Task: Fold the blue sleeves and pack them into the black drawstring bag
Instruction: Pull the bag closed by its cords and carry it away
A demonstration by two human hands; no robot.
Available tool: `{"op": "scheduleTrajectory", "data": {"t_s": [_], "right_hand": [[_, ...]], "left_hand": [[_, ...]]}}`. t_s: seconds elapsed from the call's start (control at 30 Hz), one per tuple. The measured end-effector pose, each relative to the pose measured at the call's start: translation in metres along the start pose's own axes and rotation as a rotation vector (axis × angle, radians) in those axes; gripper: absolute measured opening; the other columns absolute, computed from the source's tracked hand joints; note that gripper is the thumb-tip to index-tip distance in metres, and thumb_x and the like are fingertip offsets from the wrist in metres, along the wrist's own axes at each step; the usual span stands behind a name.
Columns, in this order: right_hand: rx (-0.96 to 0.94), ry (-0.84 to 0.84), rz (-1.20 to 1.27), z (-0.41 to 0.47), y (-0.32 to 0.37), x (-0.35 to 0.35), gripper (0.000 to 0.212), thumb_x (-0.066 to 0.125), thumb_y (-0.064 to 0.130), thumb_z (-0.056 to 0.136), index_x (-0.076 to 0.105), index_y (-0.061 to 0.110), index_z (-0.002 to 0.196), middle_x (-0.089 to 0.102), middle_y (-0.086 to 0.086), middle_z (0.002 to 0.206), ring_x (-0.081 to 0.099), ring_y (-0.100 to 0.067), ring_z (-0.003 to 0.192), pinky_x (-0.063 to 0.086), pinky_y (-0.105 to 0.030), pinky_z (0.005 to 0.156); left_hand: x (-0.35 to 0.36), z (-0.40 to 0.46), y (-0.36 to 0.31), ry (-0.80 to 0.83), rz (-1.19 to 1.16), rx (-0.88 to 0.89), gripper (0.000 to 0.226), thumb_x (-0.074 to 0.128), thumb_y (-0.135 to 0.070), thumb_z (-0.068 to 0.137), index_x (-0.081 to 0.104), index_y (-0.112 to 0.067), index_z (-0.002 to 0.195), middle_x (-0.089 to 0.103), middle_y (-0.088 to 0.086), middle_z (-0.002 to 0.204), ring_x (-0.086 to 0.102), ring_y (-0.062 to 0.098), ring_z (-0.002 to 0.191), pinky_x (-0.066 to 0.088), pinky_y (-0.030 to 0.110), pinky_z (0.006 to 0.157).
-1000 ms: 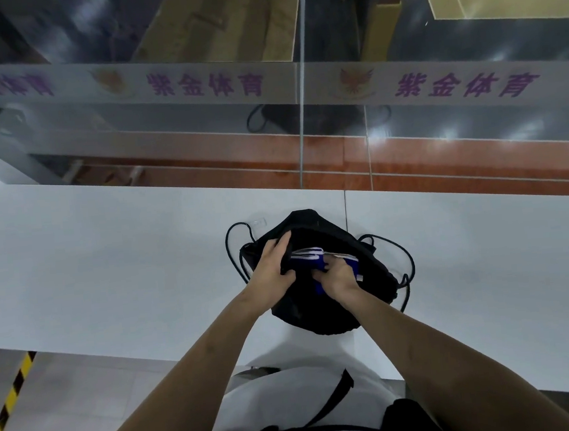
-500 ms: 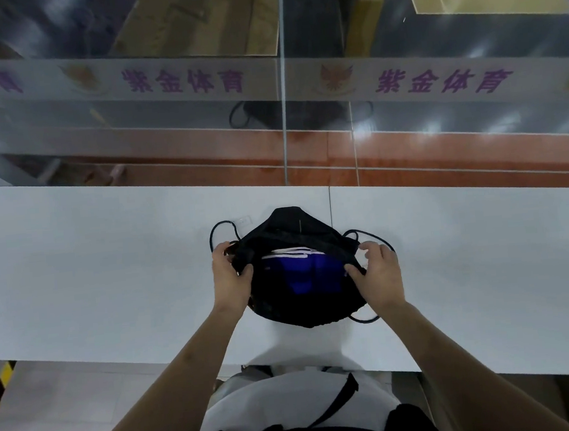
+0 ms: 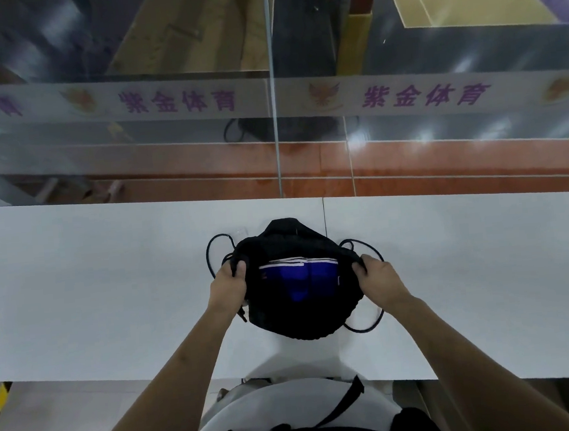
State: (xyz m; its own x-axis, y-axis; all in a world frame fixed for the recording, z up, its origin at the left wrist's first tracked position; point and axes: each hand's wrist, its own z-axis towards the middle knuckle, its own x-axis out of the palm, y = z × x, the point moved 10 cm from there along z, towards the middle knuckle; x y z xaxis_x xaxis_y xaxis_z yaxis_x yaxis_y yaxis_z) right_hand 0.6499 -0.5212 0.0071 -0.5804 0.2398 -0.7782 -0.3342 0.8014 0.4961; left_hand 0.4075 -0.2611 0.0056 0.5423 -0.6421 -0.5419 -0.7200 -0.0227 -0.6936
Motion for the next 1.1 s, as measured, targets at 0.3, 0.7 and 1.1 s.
{"op": "scheduleTrajectory", "data": {"t_s": [0.3, 0.7, 1.1], "right_hand": [[-0.102, -0.128, 0.362, -0.004, 0.039, -0.064, 0.033, 0.052, 0.043, 0.100, 0.058, 0.022, 0.076, 0.064, 0.007, 0.065, 0.058, -0.007, 0.057, 0.044, -0.018, 0.050], [-0.202, -0.269, 0.553, -0.016, 0.078, -0.162, 0.030, 0.066, 0.039, 0.094, 0.061, 0.021, 0.071, 0.065, 0.005, 0.065, 0.064, -0.012, 0.063, 0.051, -0.029, 0.063], [-0.298, -0.169, 0.579, -0.023, 0.084, -0.188, 0.016, 0.069, 0.039, 0.095, 0.077, 0.026, 0.092, 0.073, 0.019, 0.083, 0.064, 0.006, 0.073, 0.046, -0.007, 0.063]], "left_hand": [[-0.033, -0.007, -0.055, 0.053, -0.275, 0.085, 0.031, 0.046, -0.048, 0.100, 0.070, -0.028, 0.102, 0.074, -0.004, 0.083, 0.069, 0.023, 0.075, 0.052, 0.031, 0.056], [-0.094, -0.002, -0.113, 0.109, -0.532, 0.183, 0.020, 0.058, -0.031, 0.097, 0.075, -0.023, 0.102, 0.078, 0.002, 0.096, 0.074, 0.021, 0.083, 0.054, 0.032, 0.065], [-0.156, 0.050, -0.092, -0.057, -0.377, 0.220, 0.036, 0.067, -0.050, 0.089, 0.070, -0.019, 0.070, 0.032, -0.007, 0.056, 0.026, 0.014, 0.050, 0.026, 0.023, 0.045]]}}
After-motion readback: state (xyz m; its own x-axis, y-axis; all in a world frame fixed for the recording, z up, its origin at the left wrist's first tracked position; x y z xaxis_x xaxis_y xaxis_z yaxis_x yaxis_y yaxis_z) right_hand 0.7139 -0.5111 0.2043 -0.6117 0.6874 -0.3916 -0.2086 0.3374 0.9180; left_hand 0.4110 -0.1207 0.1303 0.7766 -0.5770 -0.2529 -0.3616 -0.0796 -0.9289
